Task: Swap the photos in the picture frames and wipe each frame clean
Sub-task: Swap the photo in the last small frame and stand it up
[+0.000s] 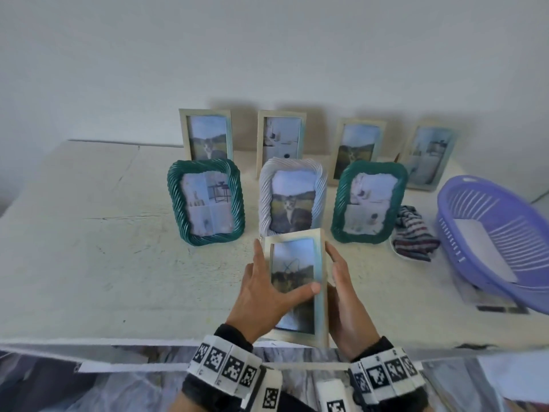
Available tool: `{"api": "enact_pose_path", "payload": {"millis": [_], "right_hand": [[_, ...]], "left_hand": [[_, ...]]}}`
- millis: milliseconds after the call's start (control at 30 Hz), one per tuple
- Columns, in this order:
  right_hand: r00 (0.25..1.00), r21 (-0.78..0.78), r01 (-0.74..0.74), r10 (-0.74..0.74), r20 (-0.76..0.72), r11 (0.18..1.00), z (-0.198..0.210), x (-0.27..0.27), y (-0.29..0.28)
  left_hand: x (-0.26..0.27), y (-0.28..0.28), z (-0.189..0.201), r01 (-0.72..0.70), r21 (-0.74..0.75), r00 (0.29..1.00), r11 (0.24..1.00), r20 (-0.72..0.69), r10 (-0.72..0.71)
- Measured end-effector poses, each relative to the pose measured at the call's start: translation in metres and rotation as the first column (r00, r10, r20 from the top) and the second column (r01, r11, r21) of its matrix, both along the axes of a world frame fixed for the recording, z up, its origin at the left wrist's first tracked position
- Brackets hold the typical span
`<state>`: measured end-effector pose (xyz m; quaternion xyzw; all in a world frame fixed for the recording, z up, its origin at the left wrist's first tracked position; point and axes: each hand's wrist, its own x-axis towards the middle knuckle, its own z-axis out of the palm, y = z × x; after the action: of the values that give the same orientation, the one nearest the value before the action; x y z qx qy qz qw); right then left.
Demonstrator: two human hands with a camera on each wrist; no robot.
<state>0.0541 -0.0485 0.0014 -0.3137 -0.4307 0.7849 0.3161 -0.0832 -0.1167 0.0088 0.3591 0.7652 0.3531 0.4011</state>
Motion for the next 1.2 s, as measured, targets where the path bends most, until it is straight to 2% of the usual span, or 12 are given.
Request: {"api": "enact_pose_path", "payload": {"millis": [100,167,300,367,500,600,667,733,800,867,1000,1200], "right_hand": [[1.0,-0.133,-0.01,0.007,-0.023,0.991,-0.004,0.004,0.0],[1.0,-0.22,0.011,-0.008,0.017,0.975,-0.01,0.005,0.004],[0.998,-0.299,0.011,0.008,0.065,0.954,-0.017,0.008,0.015],[0.993,-0.252,0.076,-0.049,0.111,0.965,-0.015,0.012,0.022],[0.943,0.008,0.116,-0.112,0.315,0.993,-0.019,0.024,0.032],[0.877,0.235,0.005,-0.118,0.467,0.972,-0.027,0.032,0.032],[0.828,0.42,-0.117,-0.145,0.542,0.9,-0.031,0.036,0.03],[0.784,0.516,-0.214,-0.17,0.597,0.83,-0.037,0.039,0.029],[0.724,0.583,-0.3,-0.218,0.654,0.755,-0.044,0.041,0.028],[0.685,0.629,-0.346,-0.271,0.677,0.696,-0.052,0.043,0.027],[0.627,0.661,-0.414,-0.331,0.705,0.626,-0.06,0.043,0.027],[0.591,0.648,-0.465,-0.333,0.735,0.604,-0.061,0.038,0.03]], "left_hand": [[0.015,0.003,-0.004,0.004,0.059,1.0,0.998,0.01,-0.005],[0.018,0.006,-0.006,-0.005,0.123,0.999,0.992,0.035,0.0],[0.021,0.004,-0.004,-0.02,0.249,0.968,0.968,0.247,-0.043],[0.017,-0.001,-0.006,-0.107,0.304,0.941,0.946,0.337,-0.002],[-0.002,-0.016,-0.014,-0.354,0.384,0.869,0.853,0.472,0.148],[-0.014,-0.023,-0.042,-0.372,0.328,0.902,0.868,0.346,0.256],[-0.014,-0.021,-0.064,-0.318,0.261,0.945,0.911,0.167,0.282],[-0.01,-0.017,-0.078,-0.255,0.242,0.962,0.936,-0.034,0.271],[-0.005,-0.012,-0.079,-0.176,0.241,0.94,0.954,-0.246,0.235],[-0.001,-0.009,-0.077,-0.108,0.211,0.909,0.972,-0.375,0.182],[0.007,-0.006,-0.078,-0.089,0.229,0.897,0.969,-0.405,0.178],[0.007,0.0,-0.082,-0.117,0.207,0.872,0.971,-0.447,0.2]]}}
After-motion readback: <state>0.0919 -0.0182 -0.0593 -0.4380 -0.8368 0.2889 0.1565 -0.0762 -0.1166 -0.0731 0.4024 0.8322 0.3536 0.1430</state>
